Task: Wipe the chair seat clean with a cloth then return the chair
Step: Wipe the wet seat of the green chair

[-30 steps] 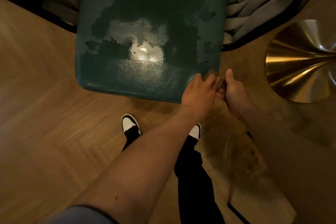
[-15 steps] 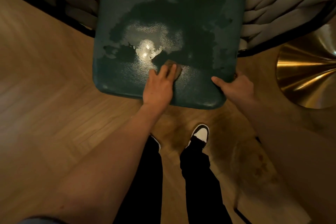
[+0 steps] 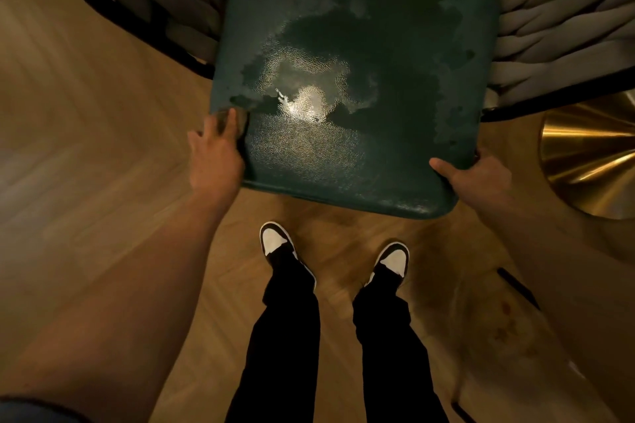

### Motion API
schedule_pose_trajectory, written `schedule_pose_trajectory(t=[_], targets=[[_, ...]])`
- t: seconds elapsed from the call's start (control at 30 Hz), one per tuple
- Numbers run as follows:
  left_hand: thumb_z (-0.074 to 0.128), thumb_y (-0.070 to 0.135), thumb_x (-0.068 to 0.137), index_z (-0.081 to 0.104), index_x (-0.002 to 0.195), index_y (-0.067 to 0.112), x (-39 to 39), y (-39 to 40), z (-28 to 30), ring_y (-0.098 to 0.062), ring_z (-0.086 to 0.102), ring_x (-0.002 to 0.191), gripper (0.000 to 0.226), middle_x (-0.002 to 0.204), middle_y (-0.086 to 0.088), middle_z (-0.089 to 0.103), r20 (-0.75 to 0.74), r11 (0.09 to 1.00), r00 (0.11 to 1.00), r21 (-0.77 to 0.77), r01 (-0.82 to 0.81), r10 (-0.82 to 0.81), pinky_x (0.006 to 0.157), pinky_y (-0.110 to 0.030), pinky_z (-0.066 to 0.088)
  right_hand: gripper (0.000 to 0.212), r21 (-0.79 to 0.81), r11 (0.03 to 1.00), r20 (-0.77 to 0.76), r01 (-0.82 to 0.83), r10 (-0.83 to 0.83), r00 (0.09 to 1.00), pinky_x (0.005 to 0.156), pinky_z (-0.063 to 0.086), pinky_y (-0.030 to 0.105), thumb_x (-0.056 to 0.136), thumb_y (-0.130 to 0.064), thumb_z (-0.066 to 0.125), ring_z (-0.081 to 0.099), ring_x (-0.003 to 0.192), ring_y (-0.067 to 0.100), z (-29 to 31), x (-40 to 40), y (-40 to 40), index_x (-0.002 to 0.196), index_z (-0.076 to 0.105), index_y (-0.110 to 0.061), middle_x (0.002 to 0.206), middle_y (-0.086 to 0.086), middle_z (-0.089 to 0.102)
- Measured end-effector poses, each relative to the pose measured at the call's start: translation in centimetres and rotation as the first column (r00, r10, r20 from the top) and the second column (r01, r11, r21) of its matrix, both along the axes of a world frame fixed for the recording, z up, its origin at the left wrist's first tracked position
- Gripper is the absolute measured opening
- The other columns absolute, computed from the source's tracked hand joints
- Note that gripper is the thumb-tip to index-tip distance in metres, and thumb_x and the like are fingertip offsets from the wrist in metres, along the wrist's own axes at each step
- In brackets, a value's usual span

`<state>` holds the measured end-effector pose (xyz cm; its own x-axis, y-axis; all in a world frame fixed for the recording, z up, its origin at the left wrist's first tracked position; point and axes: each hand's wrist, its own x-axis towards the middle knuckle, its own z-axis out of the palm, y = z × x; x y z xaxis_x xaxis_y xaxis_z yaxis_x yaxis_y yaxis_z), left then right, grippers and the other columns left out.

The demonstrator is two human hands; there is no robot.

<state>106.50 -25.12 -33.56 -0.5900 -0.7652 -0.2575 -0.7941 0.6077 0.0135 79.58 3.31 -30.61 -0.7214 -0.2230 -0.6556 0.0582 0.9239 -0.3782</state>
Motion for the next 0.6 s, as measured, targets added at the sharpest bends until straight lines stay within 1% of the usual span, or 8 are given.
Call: schedule_pose_trajectory(t=[0.07, 0.17, 0.23, 0.33, 0.4, 0.47, 0.53, 0.6], targets=[[0.043, 0.000, 0.086, 0.040, 0.145, 0.010, 0.6, -0.9, 0.2, -0.043, 0.046, 0.098, 0.060, 0.133, -0.026, 0.043, -0.042, 1.000, 0.999, -0.005, -0.016, 0.016, 0.085, -0.048, 0.038, 0.074, 0.000, 1.000, 0.011, 0.002, -0.002, 1.000, 0.102, 0.046, 0.040, 0.086, -0.050, 0.076, 0.056, 0.130, 0.036, -0.2, -0.1, 0.1, 0.144, 0.052, -0.010, 0.141, 0.014, 0.060], [0.045, 0.005, 0.081, 0.043, 0.141, 0.012, 1.8, -2.9, 0.4, -0.040, 0.047, 0.106, 0.060, 0.133, -0.022, 0.047, -0.072, 0.999, 0.997, -0.041, -0.036, 0.033, 0.086, -0.047, 0.037, 0.079, 0.014, 1.000, 0.022, -0.022, 0.021, 1.000, 0.103, 0.047, 0.044, 0.084, -0.054, 0.076, 0.057, 0.129, 0.036, -0.4, -0.5, 0.4, 0.146, 0.051, -0.012, 0.142, 0.013, 0.060], [0.043, 0.006, 0.080, 0.047, 0.138, 0.009, 2.5, -3.9, 0.4, -0.038, 0.046, 0.106, 0.057, 0.126, -0.025, 0.050, -0.143, 0.995, 0.986, -0.037, -0.088, 0.082, 0.085, -0.046, 0.038, 0.080, 0.010, 1.000, 0.029, -0.030, 0.029, 0.999, 0.104, 0.047, 0.045, 0.083, -0.056, 0.076, 0.057, 0.130, 0.035, -0.5, -0.9, 0.5, 0.147, 0.050, -0.015, 0.143, 0.011, 0.060], [0.040, 0.005, 0.087, 0.048, 0.137, 0.004, 1.8, -3.7, 0.3, -0.037, 0.046, 0.102, 0.050, 0.110, -0.029, 0.048, -0.269, 0.988, 0.953, 0.104, -0.116, 0.140, 0.089, -0.041, 0.042, 0.075, -0.034, 0.999, 0.059, 0.031, -0.029, 0.998, 0.107, 0.044, 0.041, 0.087, -0.065, 0.067, 0.057, 0.130, 0.032, -0.4, -1.3, 0.4, 0.147, 0.053, -0.022, 0.143, 0.007, 0.060], [0.039, 0.003, 0.091, 0.044, 0.141, 0.003, 0.9, -3.1, -0.1, -0.038, 0.045, 0.114, 0.050, 0.122, -0.029, 0.045, -0.293, 0.971, 0.937, 0.196, -0.137, 0.192, 0.101, -0.034, 0.037, 0.072, -0.067, 0.993, 0.086, 0.093, -0.087, 0.993, 0.111, 0.042, 0.041, 0.090, -0.071, 0.057, 0.054, 0.133, 0.032, -0.2, -1.4, 0.3, 0.145, 0.054, -0.025, 0.145, 0.006, 0.059], [0.039, 0.002, 0.092, 0.041, 0.144, 0.004, 0.3, -2.6, -0.4, -0.037, 0.041, 0.124, 0.053, 0.134, -0.029, 0.041, -0.309, 0.960, 0.921, 0.221, -0.171, 0.236, 0.109, -0.029, 0.031, 0.070, -0.086, 0.987, 0.109, 0.139, -0.130, 0.986, 0.112, 0.039, 0.040, 0.093, -0.072, 0.049, 0.052, 0.135, 0.032, 0.1, -1.4, 0.2, 0.145, 0.055, -0.025, 0.146, 0.006, 0.057], [0.039, 0.004, 0.090, 0.041, 0.144, 0.003, 0.1, -2.1, -0.4, -0.038, 0.041, 0.126, 0.054, 0.137, -0.028, 0.039, -0.297, 0.965, 0.931, 0.214, -0.151, 0.211, 0.111, -0.031, 0.031, 0.069, -0.095, 0.982, 0.125, 0.164, -0.152, 0.980, 0.111, 0.037, 0.038, 0.096, -0.071, 0.043, 0.051, 0.136, 0.031, 0.4, -1.4, 0.3, 0.145, 0.056, -0.023, 0.147, 0.008, 0.056], [0.038, 0.009, 0.088, 0.043, 0.142, 0.005, -0.3, -1.4, -0.4, -0.039, 0.044, 0.122, 0.055, 0.135, -0.026, 0.041, -0.284, 0.977, 0.948, 0.194, -0.089, 0.143, 0.108, -0.037, 0.037, 0.072, -0.104, 0.978, 0.139, 0.183, -0.167, 0.976, 0.113, 0.036, 0.040, 0.096, -0.074, 0.036, 0.050, 0.136, 0.032, 0.4, -1.4, 0.6, 0.146, 0.055, -0.025, 0.148, 0.008, 0.055]])
